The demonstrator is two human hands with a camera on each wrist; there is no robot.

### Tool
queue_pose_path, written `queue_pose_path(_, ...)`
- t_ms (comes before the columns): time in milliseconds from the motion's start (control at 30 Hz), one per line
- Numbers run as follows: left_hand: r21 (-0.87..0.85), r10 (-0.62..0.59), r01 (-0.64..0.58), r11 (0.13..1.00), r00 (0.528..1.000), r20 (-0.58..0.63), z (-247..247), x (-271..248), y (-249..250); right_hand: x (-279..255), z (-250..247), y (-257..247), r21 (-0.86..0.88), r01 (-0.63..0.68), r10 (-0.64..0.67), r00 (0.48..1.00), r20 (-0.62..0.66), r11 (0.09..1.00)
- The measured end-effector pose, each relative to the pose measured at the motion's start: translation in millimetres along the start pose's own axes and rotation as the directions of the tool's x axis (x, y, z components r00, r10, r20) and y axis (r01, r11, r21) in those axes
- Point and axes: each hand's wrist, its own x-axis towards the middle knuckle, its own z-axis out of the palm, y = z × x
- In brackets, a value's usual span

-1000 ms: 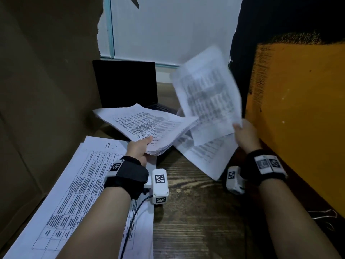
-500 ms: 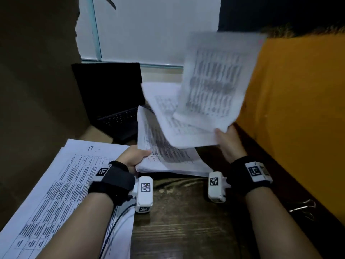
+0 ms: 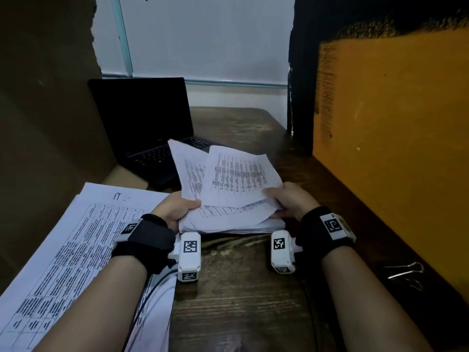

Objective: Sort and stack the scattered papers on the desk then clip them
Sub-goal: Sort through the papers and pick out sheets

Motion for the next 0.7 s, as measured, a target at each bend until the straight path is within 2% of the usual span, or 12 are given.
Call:
queue_pose_path(100, -0.013, 0.023, -0.023, 1.000, 1.000, 0.015, 0.7, -1.7, 2.1, 7.7, -10.8, 5.0, -0.085, 0.081, -0.092, 0.987, -0.135, 0.993)
queue_pose_path(200, -0.050, 0.033, -0.033, 0.998, 0.999, 0.007, 2.3, -0.3, 3.9, 10.4, -25.5, 7.2, -0.109, 0.058, -0.078, 0.978, -0.193, 0.992)
queue_pose_path(267, -0.034, 0.040, -0.040, 0.999, 0.999, -0.002, 4.3, -1.1, 5.0, 11.4, -38.6, 4.5, -0.010, 0.027, -0.029, 0.976, -0.216, 1.000)
queue_pose_path(333, 0.004, 0.034, -0.034, 0.999, 0.999, -0.022, 4.1, -0.8, 4.8, 10.0, -51.0, 3.6, 0.109, -0.038, 0.051, 0.992, -0.119, 0.993)
queue_pose_path(433, 0.047, 0.021, -0.018, 0.999, 0.997, -0.073, 0.3, 5.6, 1.4, 6.2, -61.2, 8.5, 0.062, -0.098, 0.093, 0.992, 0.089, 0.993)
queue_pose_path(600, 0.082, -0.030, 0.036, 0.996, 0.997, -0.076, 0.1, 4.1, 2.9, 0.7, -62.3, 8.3, -0.174, -0.007, 0.056, 0.959, 0.278, 0.985)
queue_pose_path(700, 0.096, -0.032, 0.039, 0.995, 0.997, -0.071, 0.8, 4.3, 2.5, -0.9, -61.5, 8.7, -0.189, 0.061, 0.006, 0.942, 0.334, 0.980)
